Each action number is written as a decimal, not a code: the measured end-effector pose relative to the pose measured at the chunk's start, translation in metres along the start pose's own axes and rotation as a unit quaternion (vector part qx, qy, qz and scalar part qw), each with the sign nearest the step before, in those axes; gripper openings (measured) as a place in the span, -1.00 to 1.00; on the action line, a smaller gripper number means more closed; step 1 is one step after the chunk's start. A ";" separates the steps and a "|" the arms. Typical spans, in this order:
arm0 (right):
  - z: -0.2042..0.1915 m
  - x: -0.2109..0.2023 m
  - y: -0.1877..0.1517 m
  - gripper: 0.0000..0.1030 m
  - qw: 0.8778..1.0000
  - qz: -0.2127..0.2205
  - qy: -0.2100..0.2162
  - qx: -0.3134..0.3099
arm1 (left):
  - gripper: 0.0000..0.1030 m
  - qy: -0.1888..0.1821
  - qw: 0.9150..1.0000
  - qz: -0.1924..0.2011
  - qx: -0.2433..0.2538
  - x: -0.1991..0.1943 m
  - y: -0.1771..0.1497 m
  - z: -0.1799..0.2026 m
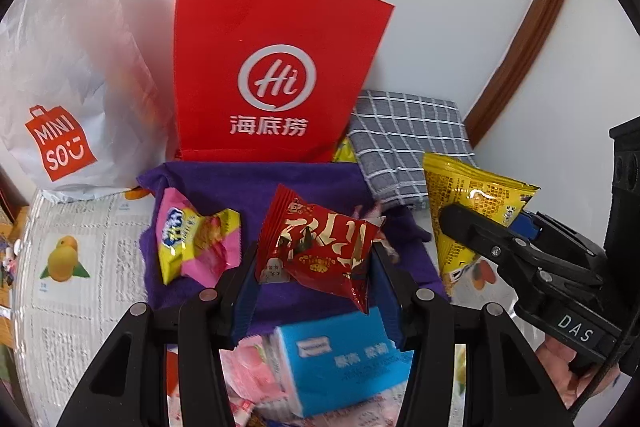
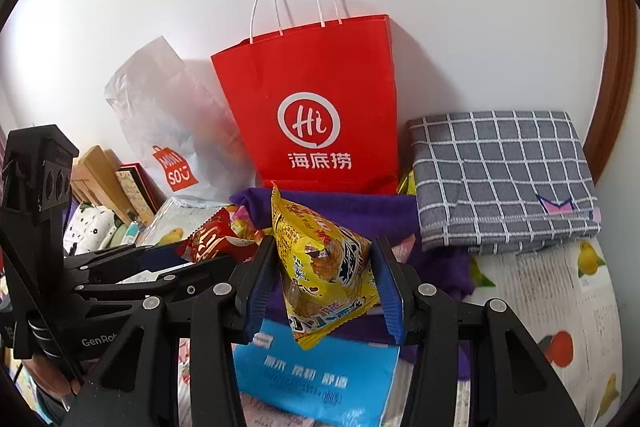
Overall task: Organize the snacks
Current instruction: 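Lower the red bag onto the towel with the left tool while the right tool holds the yellow bag, then open the left tool on the red bag while the right tool releases the yellow bag on the towel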
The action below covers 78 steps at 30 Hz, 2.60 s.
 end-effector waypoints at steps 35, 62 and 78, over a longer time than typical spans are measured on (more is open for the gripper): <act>0.090 0.085 -0.040 -0.07 0.995 -0.077 -0.052 0.030 | -0.04 0.039 0.997 -0.055 -0.038 0.051 -0.013 -0.047; 0.070 0.071 -0.042 0.21 0.999 -0.033 -0.014 0.002 | -0.04 0.045 0.990 -0.110 -0.070 0.086 -0.035 -0.058; 0.069 0.067 -0.045 0.21 1.000 -0.026 -0.012 0.006 | 0.23 0.048 0.985 -0.128 -0.101 0.086 -0.038 -0.071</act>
Point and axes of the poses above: each gripper's, at about its wrist camera, not at the fingertips, and x roughly the way its jaws point, z to its right, y to its top, the point moved 9 cm from there along x, roughly the way its jaws point, and after that the axes turned 5 degrees about x, right-handed, at the moved point
